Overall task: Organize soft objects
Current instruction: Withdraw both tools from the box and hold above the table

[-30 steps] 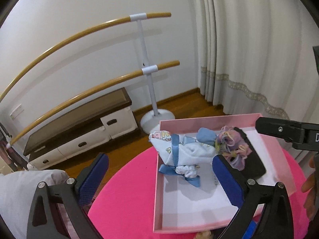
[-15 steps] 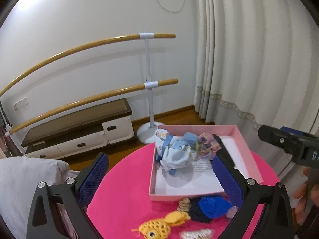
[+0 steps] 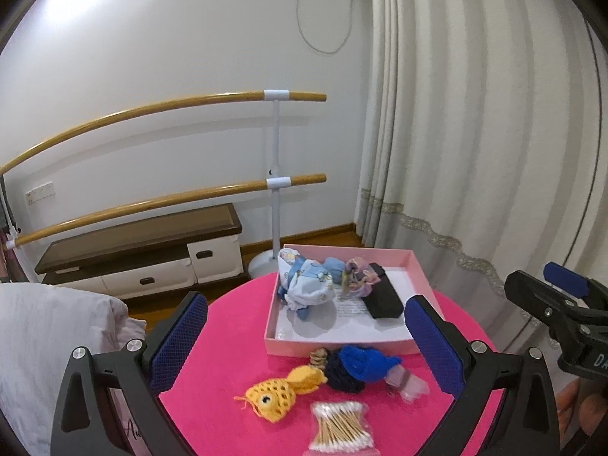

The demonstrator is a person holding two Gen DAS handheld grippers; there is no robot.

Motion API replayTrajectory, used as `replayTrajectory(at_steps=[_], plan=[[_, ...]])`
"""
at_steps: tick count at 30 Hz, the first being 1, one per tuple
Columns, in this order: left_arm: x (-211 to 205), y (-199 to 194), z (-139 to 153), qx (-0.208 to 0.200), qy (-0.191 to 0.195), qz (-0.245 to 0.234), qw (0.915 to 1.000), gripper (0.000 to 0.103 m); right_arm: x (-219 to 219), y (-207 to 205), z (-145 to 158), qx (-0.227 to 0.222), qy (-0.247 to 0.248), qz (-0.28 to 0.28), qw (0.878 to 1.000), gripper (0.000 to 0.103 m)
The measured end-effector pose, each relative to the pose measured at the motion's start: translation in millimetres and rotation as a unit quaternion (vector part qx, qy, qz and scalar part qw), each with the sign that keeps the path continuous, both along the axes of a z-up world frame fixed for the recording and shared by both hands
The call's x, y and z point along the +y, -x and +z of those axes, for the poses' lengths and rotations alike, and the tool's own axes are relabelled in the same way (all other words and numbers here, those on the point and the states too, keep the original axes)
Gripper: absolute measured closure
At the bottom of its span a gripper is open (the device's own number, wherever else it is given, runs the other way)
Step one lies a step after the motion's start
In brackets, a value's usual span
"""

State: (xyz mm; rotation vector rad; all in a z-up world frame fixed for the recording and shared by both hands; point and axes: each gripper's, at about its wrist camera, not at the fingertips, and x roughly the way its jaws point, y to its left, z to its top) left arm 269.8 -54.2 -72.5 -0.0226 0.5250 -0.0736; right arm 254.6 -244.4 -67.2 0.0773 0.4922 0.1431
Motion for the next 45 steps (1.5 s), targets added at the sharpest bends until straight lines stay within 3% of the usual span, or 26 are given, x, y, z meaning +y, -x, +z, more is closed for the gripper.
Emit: replayTrajectory(at_steps=[9, 20, 37, 45], plan=[[5, 52, 12, -0.013, 0.012, 0.010, 0.9998, 0.000, 4, 47, 0, -0.033, 0.006, -0.021, 0.999, 0.000], [8, 90, 11, -0.013, 0.018, 0.022, 0.9995, 0.000, 4, 73, -8, -0.032, 0.001, -0.020, 0.999, 0.000], [12, 90, 7, -0.002, 0.022, 0.028, 0.9994, 0.000, 1, 78, -10, -0.025, 0.000, -0.020, 0.999, 0.000], [19, 78, -23, 0.037, 0.022, 0.033, 0.9985, 0.000, -10, 61, -34, 0.014, 0.006, -0.025, 1.000, 0.000]])
